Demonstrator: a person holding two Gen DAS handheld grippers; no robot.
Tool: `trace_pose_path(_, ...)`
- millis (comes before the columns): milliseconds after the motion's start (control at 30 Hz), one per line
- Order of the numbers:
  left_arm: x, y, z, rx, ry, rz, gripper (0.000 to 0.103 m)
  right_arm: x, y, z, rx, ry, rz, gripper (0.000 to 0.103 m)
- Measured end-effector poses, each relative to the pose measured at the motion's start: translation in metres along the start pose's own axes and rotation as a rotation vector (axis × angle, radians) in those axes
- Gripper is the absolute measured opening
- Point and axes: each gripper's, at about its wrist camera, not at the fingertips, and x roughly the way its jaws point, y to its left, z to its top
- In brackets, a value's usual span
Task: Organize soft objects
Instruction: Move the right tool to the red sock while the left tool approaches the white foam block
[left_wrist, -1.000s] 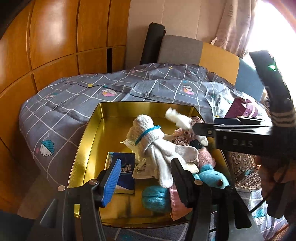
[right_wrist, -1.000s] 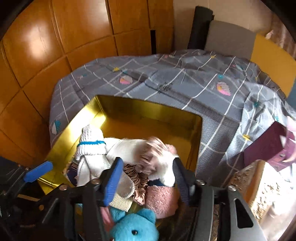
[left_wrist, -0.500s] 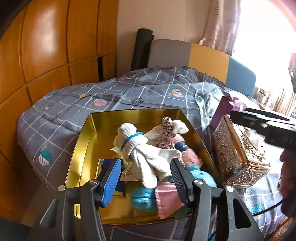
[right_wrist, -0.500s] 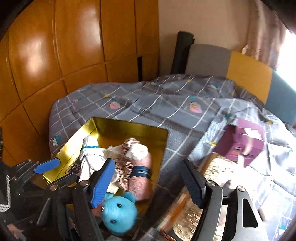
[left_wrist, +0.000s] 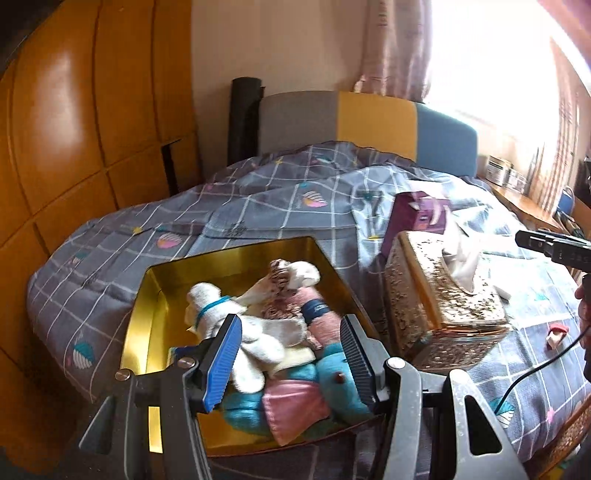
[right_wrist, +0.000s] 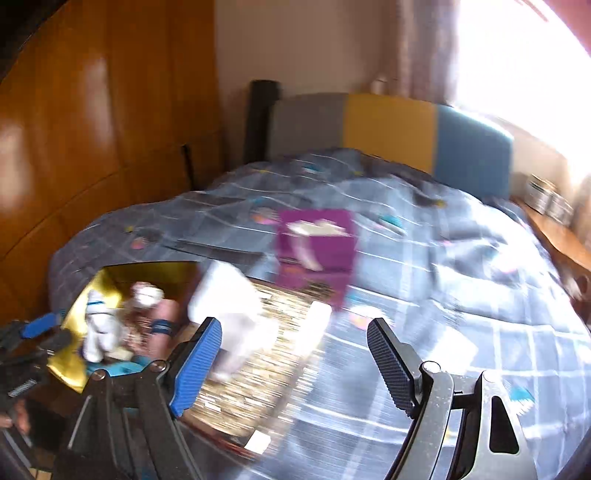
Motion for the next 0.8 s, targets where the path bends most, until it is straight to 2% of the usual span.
trace_pose_path(300,-0.008,-0.044,0.015,0.098,-0.029,-0.071,0.056,-0.007,-0.113,-0.028,0.171,0.046,-0.208,0.082)
trace_pose_path(533,-0.014,-0.087,0.03,0.2,-0.063,-0.138,0.056,-0.007,-0.211,-0.061,0.366,0.086,-0.384,0.086)
trace_pose_path(667,-0.014,-0.117,0.04,0.254,-0.071,-0.191,0.056,-0.009,-0.259,-0.09,0.55,0.115,-0.47,0.086)
trace_pose_path(733,-0.014,-0.133,0.045,0.273,-0.071,-0.235,0.056,-0.016,-0.282,-0.101,0.702,0.106,-0.475,0.086)
trace_pose_path(800,-0.012,-0.15,0.05,0.287,-0.056,-0.282,0.056,-0.019,-0.297,-0.109,0.789,0.105,-0.471,0.086)
